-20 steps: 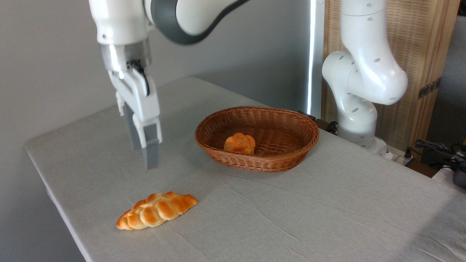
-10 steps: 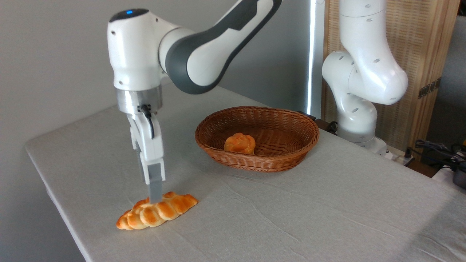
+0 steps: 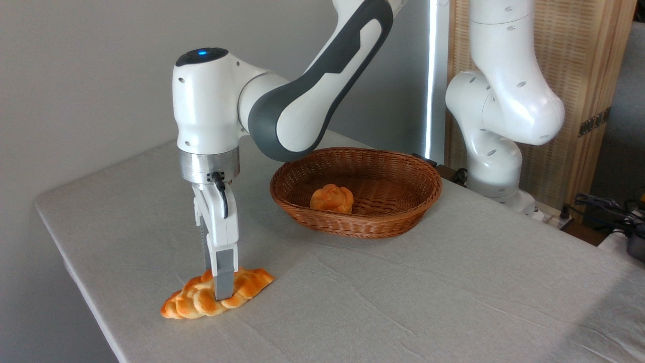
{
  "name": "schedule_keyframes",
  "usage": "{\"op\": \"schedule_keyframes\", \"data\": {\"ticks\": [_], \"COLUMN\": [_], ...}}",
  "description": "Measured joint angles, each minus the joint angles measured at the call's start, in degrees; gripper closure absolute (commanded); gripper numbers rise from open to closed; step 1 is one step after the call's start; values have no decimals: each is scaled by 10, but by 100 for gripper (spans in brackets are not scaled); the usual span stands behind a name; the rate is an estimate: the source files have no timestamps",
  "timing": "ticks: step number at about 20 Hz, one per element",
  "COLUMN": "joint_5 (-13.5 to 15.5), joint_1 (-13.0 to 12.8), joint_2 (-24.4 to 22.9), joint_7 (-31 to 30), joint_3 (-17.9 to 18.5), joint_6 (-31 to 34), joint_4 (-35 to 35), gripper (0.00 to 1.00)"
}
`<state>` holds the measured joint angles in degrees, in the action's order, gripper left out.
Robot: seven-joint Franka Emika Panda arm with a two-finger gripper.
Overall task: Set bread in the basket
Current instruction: 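Close the gripper on the middle of the braided roll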
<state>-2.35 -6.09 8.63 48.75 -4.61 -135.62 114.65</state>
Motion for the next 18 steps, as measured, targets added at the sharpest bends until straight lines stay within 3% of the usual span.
{"op": "schedule_keyframes", "data": {"ticks": [4,7,18], "joint_5": [0,0,-1], "joint_1": [0,0,4], "joint_2": [1,1,0], "joint_7": [0,1,30], "joint_3": [0,0,2], "joint_6": [-4,-4,-5], "joint_4": [1,1,1], "gripper": [75,96,100]}}
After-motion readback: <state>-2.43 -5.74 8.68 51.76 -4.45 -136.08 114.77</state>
